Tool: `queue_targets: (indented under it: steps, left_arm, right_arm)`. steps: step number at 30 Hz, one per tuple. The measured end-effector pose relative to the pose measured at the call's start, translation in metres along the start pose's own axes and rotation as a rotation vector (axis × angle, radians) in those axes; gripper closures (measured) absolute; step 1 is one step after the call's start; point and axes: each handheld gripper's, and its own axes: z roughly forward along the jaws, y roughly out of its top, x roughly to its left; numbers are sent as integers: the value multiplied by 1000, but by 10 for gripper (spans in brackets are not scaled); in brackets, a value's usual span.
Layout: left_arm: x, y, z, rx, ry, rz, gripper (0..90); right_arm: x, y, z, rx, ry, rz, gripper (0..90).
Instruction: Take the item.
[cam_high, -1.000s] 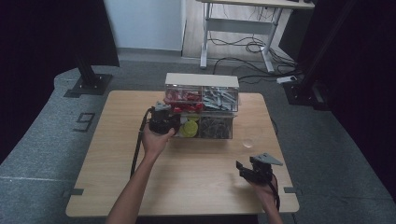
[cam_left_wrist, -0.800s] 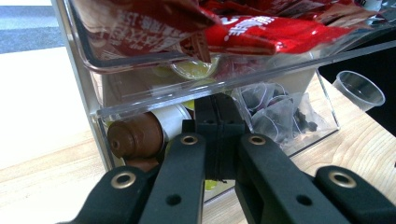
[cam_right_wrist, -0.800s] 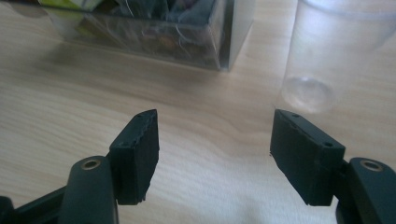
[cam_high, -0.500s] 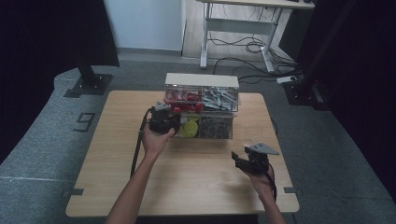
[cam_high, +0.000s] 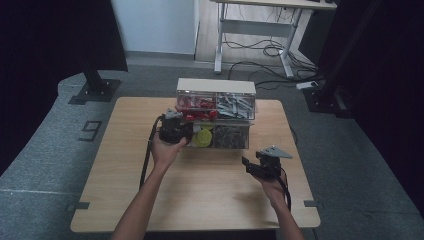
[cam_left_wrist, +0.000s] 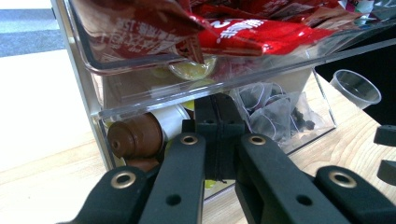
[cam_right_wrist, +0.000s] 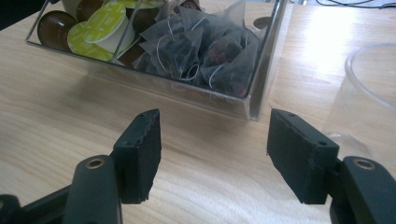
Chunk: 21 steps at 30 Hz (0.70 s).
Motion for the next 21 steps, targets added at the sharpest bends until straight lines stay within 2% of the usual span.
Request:
queue_targets:
  steps: [13,21]
  left_arm:
    - [0,1,-1,0,-12,-5,900]
    - [0,1,-1,1,-12,-10,900]
  right_arm:
    - [7,21,21,0,2,-23,357]
    - [13,26,34,-3,12,-43,367]
